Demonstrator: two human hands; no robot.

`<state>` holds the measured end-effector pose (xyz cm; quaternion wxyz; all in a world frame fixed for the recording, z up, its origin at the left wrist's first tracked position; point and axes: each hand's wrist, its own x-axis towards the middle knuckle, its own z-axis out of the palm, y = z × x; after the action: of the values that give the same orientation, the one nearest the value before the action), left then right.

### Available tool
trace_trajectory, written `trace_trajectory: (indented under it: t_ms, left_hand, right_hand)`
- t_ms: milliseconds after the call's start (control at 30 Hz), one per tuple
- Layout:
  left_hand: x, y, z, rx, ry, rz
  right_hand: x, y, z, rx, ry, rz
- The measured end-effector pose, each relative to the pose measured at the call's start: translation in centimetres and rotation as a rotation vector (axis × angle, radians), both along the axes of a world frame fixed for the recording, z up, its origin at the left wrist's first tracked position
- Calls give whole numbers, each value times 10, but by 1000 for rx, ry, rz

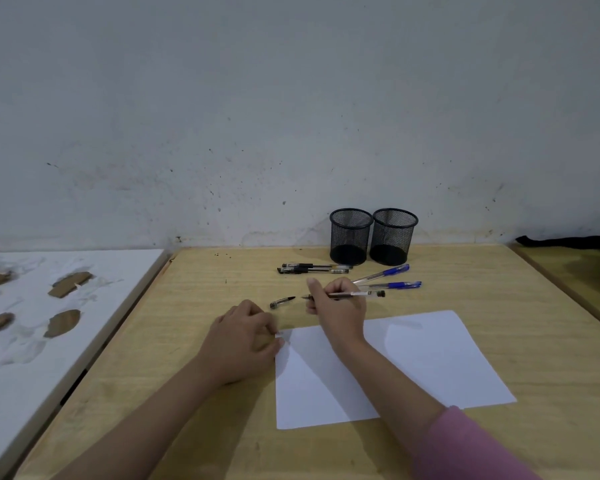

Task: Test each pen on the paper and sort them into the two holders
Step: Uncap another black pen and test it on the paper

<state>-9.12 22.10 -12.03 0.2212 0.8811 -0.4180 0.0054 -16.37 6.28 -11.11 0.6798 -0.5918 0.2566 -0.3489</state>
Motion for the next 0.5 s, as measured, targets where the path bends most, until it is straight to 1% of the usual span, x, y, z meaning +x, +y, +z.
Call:
trace_trajectory:
  t_ms: [67, 167, 233, 300, 367, 433, 500]
  left_hand:
    - [8, -12, 4, -87, 45, 46]
    - [17, -30, 7, -206, 79, 129]
    - [21, -40, 8, -209, 109, 158]
    - [27, -48, 5, -163, 129, 181]
    - [32, -52, 0, -118, 116, 196]
    - [33, -54, 0, -145, 132, 216]
    - [31, -56, 5, -219, 161, 201]
  right_hand:
    - [-7, -5, 7, 47, -16, 16]
    - [-20, -13, 16, 107, 31, 24]
    - [-27, -19, 19, 128, 64, 17]
    - [-33, -24, 21, 127, 66, 14]
    - [-40, -28, 21, 83, 65, 9]
    - [-46, -30, 19, 34, 56, 13]
    - [-48, -33, 20, 6, 38, 15]
